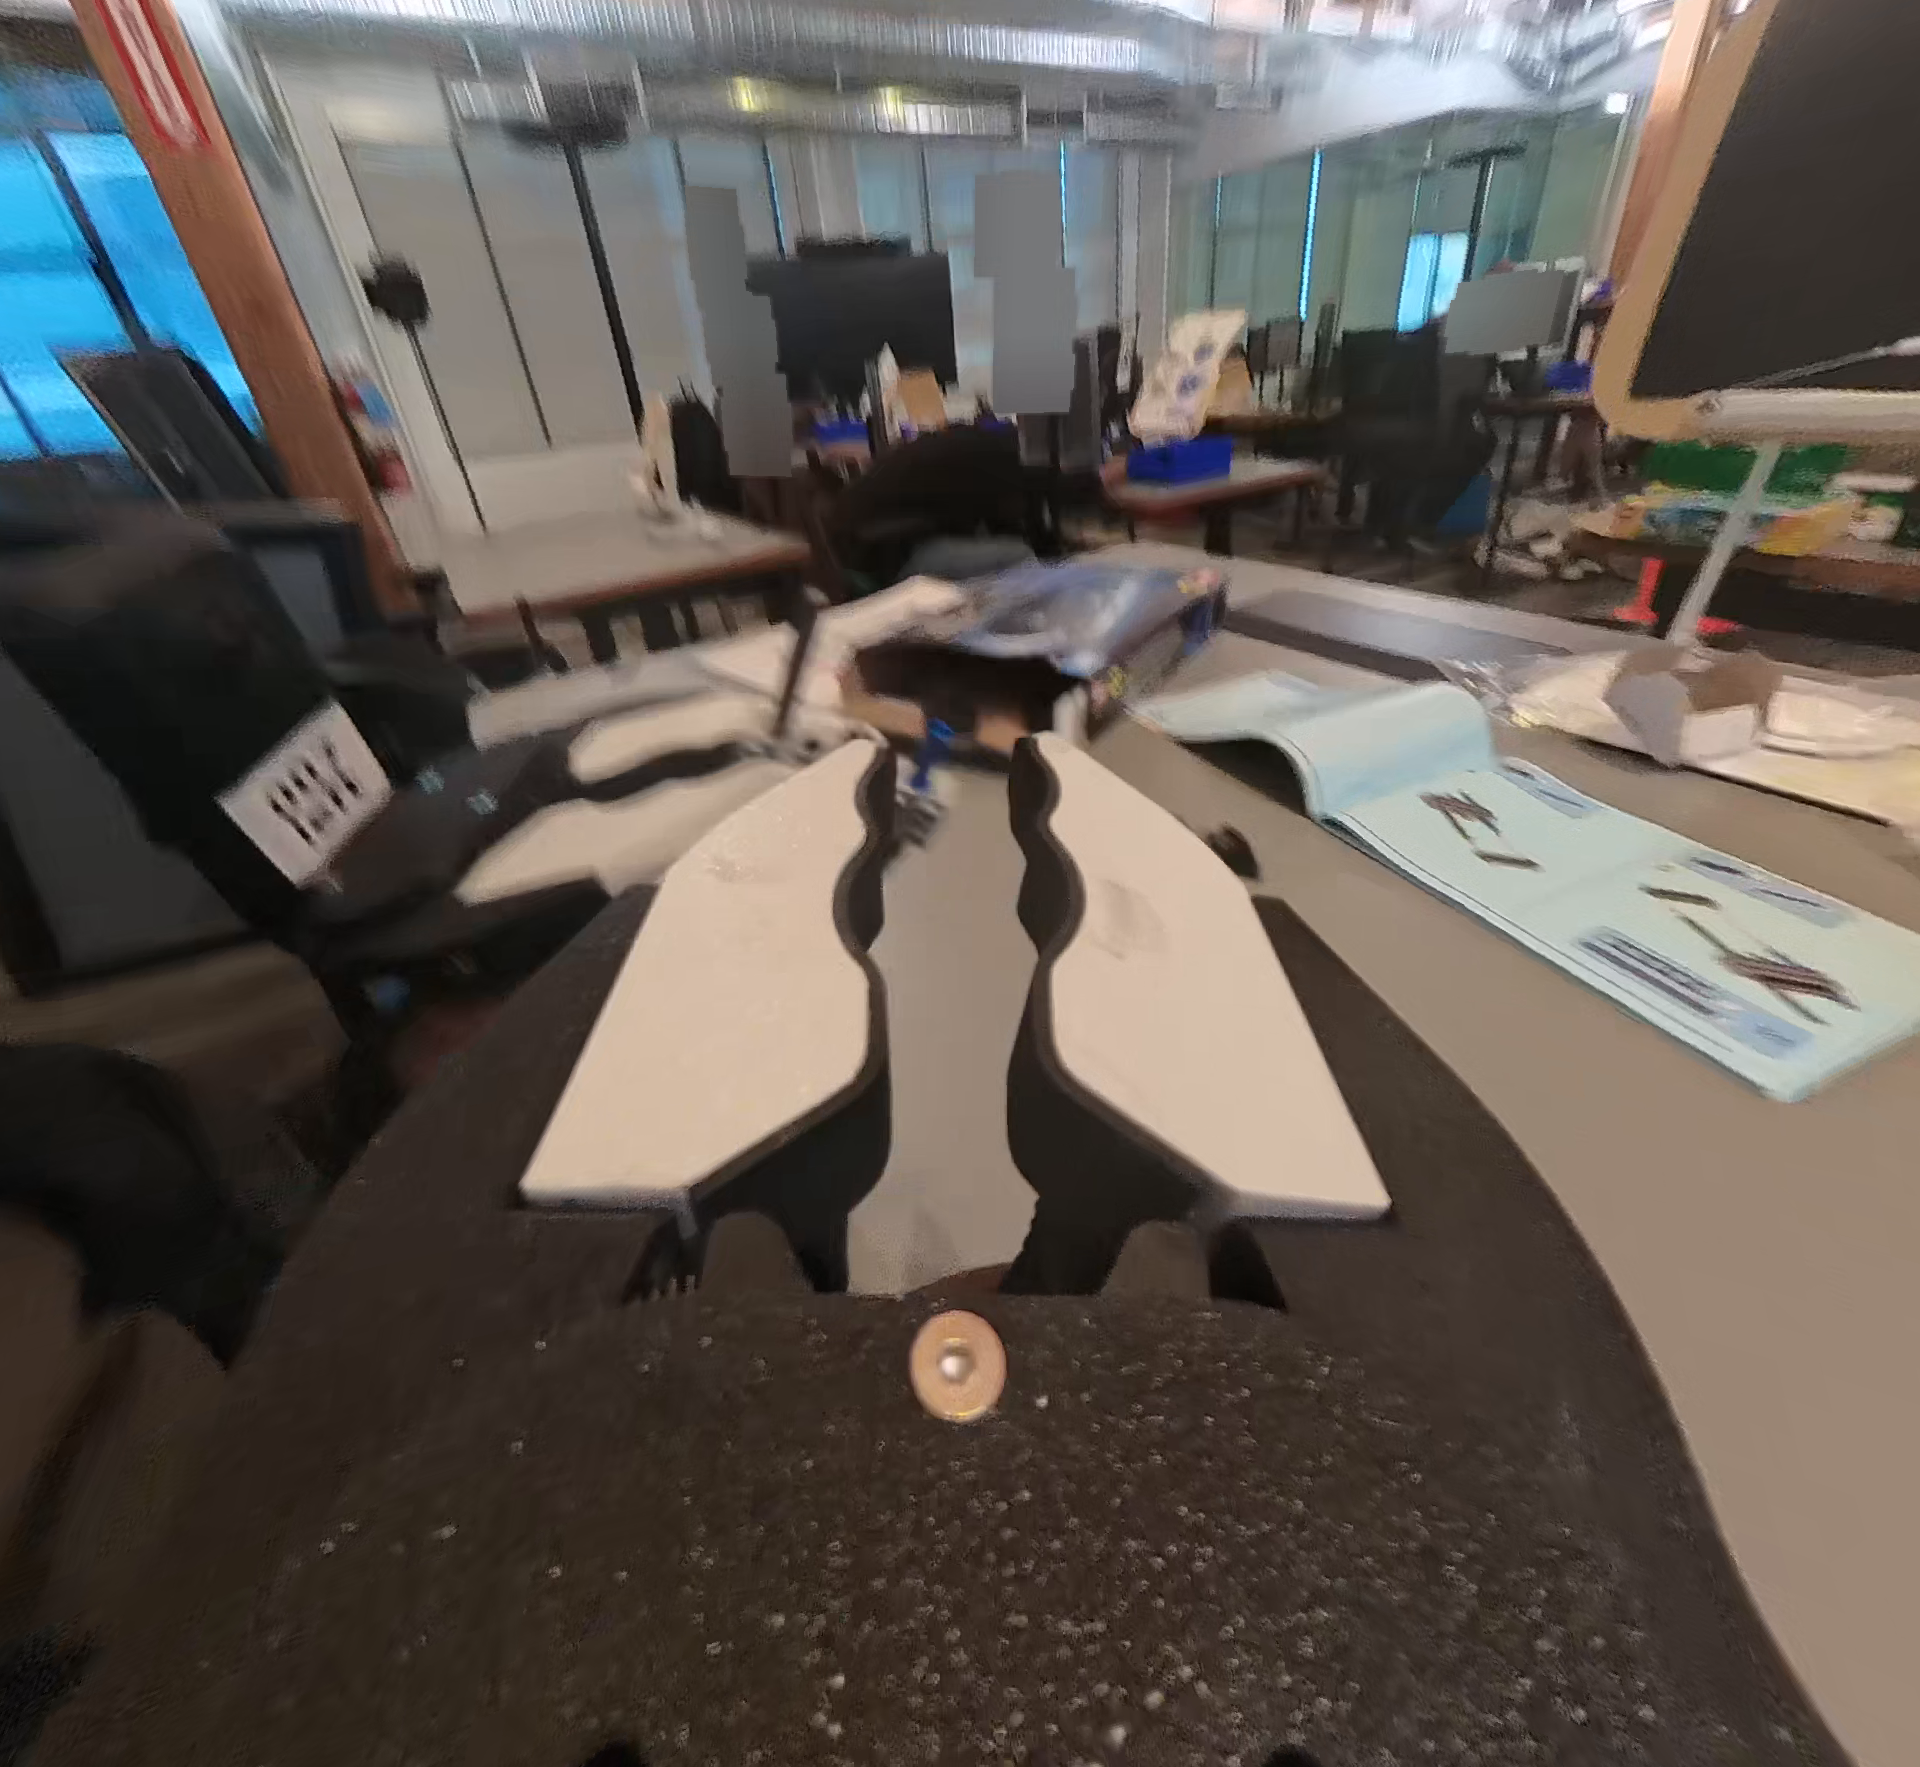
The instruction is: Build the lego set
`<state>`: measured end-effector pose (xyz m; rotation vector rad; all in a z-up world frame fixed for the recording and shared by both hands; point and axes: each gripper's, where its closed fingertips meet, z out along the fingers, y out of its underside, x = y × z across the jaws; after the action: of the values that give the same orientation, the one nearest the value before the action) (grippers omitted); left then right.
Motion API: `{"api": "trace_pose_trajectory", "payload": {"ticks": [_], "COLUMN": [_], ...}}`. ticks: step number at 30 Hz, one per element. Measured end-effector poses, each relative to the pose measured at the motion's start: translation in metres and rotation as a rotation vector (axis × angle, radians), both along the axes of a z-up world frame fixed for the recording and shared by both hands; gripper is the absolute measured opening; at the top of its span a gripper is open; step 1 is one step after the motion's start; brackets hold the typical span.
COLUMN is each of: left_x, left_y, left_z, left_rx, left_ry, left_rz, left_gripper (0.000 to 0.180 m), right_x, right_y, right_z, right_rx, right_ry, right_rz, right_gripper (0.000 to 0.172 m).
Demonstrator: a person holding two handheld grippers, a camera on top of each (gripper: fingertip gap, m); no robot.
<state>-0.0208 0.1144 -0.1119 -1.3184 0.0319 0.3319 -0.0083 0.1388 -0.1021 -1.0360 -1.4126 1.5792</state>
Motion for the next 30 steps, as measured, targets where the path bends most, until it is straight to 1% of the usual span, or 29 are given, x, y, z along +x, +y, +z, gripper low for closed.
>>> {"api": "trace_pose_trajectory", "payload": {"ticks": [2, 4, 7, 9, 11, 12, 14, 15, 16, 17, 19, 21, 23, 26, 28, 30], "left_x": [-0.004, -0.006, -0.007, -0.007, -0.006, -0.006, -0.005, -0.005, -0.005, -0.005, -0.005, -0.004, -0.006, -0.01, -0.01, -0.011], "left_y": [-0.001, -0.002, 0.0, 0.0, 0.0, 0.0, 0.0, 0.0, -0.001, -0.001, -0.002, 0.0, -0.002, -0.001, 0.001, 0.003], "left_z": [-0.001, -0.001, -0.002, -0.002, -0.002, -0.002, -0.002, -0.001, -0.001, -0.001, 0.0, -0.002, -0.002, -0.003, -0.005, -0.006], "left_rx": [0.004, 0.005, -0.001, -0.01, -0.008, -0.006, -0.006, -0.005, -0.003, 0.001, 0.007, -0.006, -0.002, -0.008, -0.019, -0.027], "left_ry": [-0.047, -0.08, -0.084, -0.068, -0.058, -0.057, -0.062, -0.065, -0.067, -0.069, -0.076, -0.088, -0.094, -0.112, -0.123, -0.124], "left_rz": [-0.023, -0.038, -0.036, -0.026, -0.02, -0.021, -0.032, -0.038, -0.04, -0.041, -0.049, -0.063, -0.058, -0.048, -0.053, -0.049], "left_gripper": [0.012, 0.012, 0.012, 0.012, 0.012, 0.012, 0.012, 0.012, 0.012, 0.012, 0.012, 0.012, 0.012, 0.012, 0.012, 0.012], "right_x": [-0.004, -0.001, 0.005, 0.004, 0.002, 0.0, -0.004, -0.004, -0.005, -0.006, -0.008, -0.011, -0.011, -0.008, -0.004, -0.003], "right_y": [0.017, 0.026, 0.036, 0.043, 0.044, 0.046, 0.048, 0.048, 0.049, 0.048, 0.052, 0.059, 0.057, 0.058, 0.058, 0.064], "right_z": [-0.024, -0.056, -0.107, -0.135, -0.153, -0.155, -0.155, -0.157, -0.157, -0.157, -0.155, -0.145, -0.135, -0.119, -0.114, -0.114], "right_rx": [0.105, 0.192, 0.391, 0.419, 0.413, 0.413, 0.429, 0.458, 0.497, 0.537, 0.658, 0.782, 0.847, 0.855, 0.83, 0.803], "right_ry": [-0.179, -0.389, -0.612, -0.735, -0.815, -0.822, -0.836, -0.843, -0.841, -0.838, -0.823, -0.766, -0.706, -0.648, -0.638, -0.656], "right_rz": [0.008, 0.035, 0.008, -0.028, -0.041, -0.062, -0.077, -0.074, -0.069, -0.058, -0.046, -0.066, -0.031, -0.019, 0.005, -0.01], "right_gripper": [0.022, 0.021, 0.02, 0.022, 0.029, 0.032, 0.028, 0.024, 0.014, 0.008, 0.008, 0.008, 0.009, 0.022, 0.023, 0.023]}}
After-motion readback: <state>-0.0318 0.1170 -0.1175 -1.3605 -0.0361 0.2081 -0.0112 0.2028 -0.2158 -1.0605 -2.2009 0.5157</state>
